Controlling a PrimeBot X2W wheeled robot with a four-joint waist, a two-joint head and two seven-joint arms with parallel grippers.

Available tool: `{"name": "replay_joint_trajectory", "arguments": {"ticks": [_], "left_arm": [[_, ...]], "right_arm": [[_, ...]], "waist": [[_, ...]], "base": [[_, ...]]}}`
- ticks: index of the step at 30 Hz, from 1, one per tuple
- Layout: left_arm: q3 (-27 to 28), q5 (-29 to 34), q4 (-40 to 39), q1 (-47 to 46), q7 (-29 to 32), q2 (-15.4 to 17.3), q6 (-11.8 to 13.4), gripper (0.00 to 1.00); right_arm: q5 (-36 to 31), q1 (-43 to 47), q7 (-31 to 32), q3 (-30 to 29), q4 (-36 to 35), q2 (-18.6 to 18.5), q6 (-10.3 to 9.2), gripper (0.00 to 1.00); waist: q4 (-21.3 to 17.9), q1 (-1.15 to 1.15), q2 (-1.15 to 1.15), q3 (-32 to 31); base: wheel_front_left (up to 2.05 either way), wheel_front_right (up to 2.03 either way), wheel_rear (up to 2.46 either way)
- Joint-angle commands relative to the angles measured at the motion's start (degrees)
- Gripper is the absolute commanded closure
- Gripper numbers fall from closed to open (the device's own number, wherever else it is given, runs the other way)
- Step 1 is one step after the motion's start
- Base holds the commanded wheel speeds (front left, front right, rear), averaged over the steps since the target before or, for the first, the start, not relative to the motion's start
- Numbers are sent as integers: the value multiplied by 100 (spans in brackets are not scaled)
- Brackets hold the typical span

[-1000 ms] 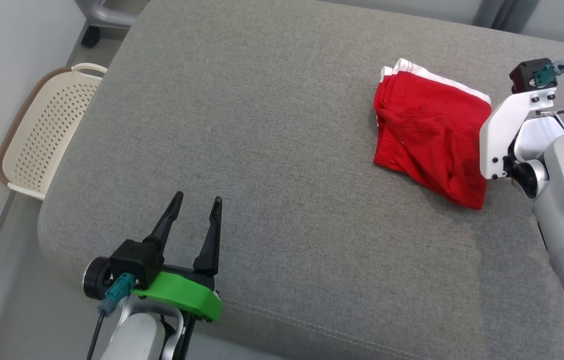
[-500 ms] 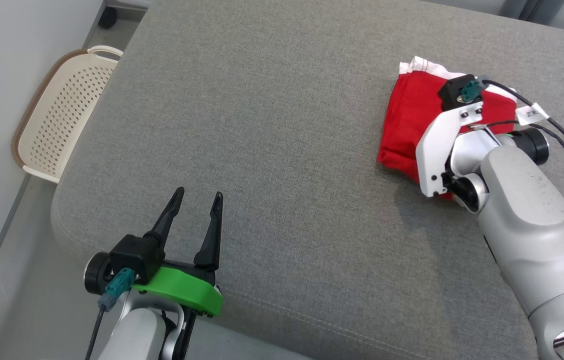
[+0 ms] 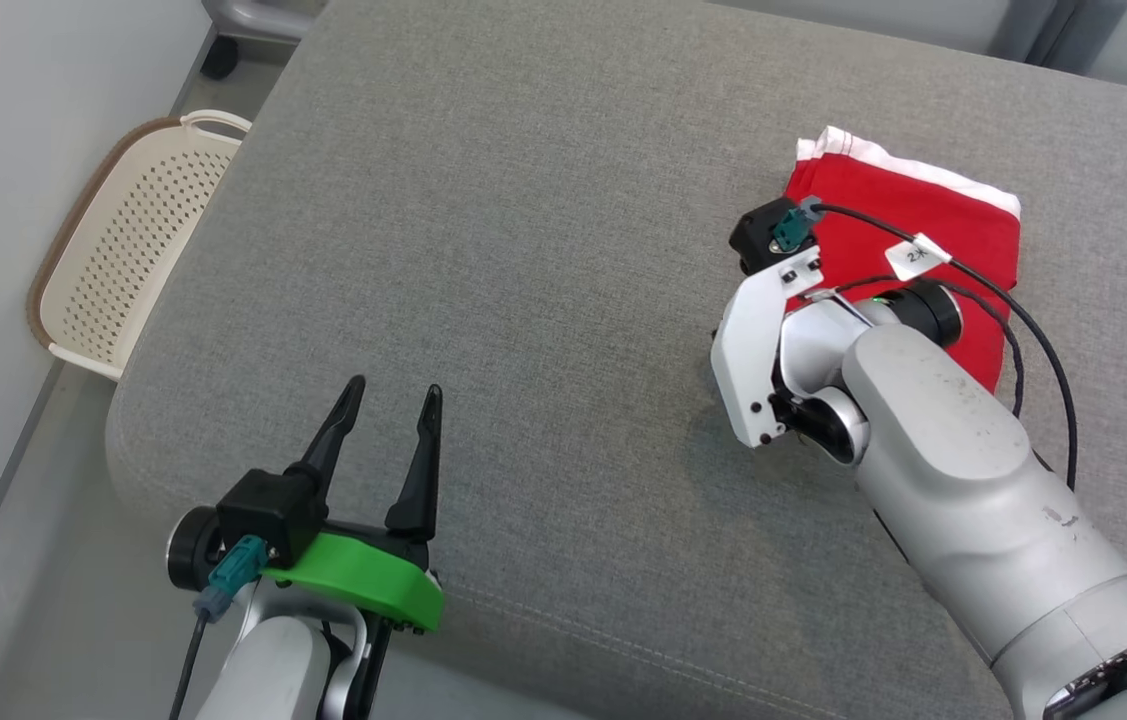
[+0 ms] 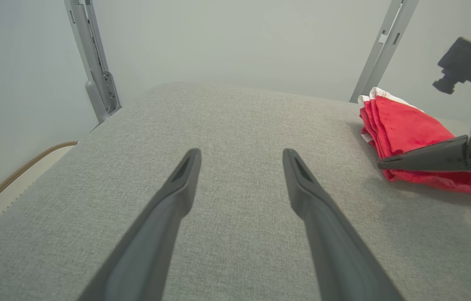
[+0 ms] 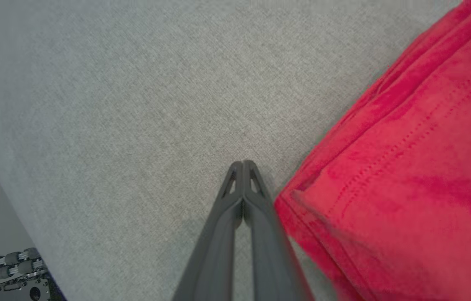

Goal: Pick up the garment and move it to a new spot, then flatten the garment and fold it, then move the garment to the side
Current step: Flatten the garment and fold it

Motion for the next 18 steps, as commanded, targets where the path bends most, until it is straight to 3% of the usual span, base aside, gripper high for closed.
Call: {"name": "replay_joint_trajectory", "arguments": {"ticks": [1, 3, 4, 5, 10, 18], "left_arm": [[33, -22, 3, -18, -30, 22, 21, 0], [55, -24, -2, 12, -30, 35, 38, 0], [67, -24, -5, 32, -30, 44, 40, 0], [80, -24, -9, 54, -30, 56, 52, 0], [125, -28, -56, 136, -29, 103, 77, 0], [103, -36, -131, 233, -18, 166, 104, 0]], "right_arm": [[108, -113, -13, 86, -63, 27, -4, 100], [174, -233, -44, 146, -114, 36, -4, 100], [207, -283, -61, 164, -147, 41, -4, 67], [233, -333, -74, 160, -174, 31, -4, 0], [192, -595, 41, -242, -188, -141, -4, 0], [-218, -416, 456, -1598, -47, -542, -4, 0]], "waist": [[-7, 0, 0, -30], [-21, 0, 0, -62], [-34, 0, 0, -87], [-49, 0, 0, -112], [-172, 0, 0, -235], [-374, 0, 0, -335]], "base": [[0, 0, 0], [0, 0, 0], [0, 0, 0], [0, 0, 0], [0, 0, 0], [0, 0, 0]]}}
